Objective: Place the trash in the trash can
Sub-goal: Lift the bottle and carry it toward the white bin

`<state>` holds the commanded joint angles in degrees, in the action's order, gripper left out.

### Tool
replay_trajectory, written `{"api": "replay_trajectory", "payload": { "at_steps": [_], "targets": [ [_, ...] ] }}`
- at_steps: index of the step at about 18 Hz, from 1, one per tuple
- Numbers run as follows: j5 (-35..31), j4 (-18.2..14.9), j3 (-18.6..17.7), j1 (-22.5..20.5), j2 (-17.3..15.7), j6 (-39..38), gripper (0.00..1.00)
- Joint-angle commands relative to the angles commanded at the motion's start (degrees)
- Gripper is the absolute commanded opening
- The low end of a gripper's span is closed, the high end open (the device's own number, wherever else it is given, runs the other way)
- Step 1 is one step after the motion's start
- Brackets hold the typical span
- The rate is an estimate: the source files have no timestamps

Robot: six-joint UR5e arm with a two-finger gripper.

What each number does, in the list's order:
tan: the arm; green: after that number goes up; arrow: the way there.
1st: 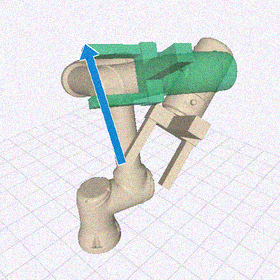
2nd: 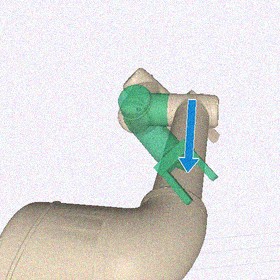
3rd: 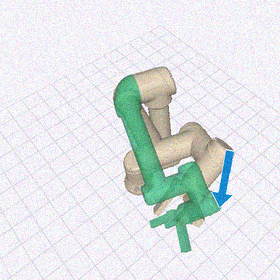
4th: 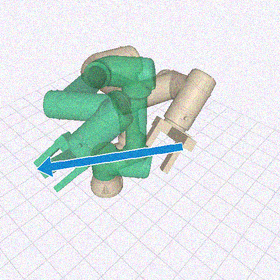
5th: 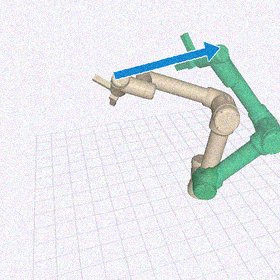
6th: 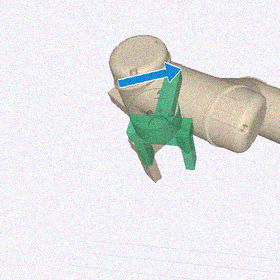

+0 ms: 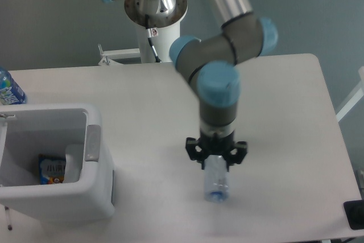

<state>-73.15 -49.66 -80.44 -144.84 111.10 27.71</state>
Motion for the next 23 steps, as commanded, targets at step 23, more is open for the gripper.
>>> {"api": "replay_trajectory", "payload": {
  "at_steps": [23],
  "targets": [
    [9.78,5.63,5.74,16.77,-6.16,-26.92,0.63]
  ]
}}
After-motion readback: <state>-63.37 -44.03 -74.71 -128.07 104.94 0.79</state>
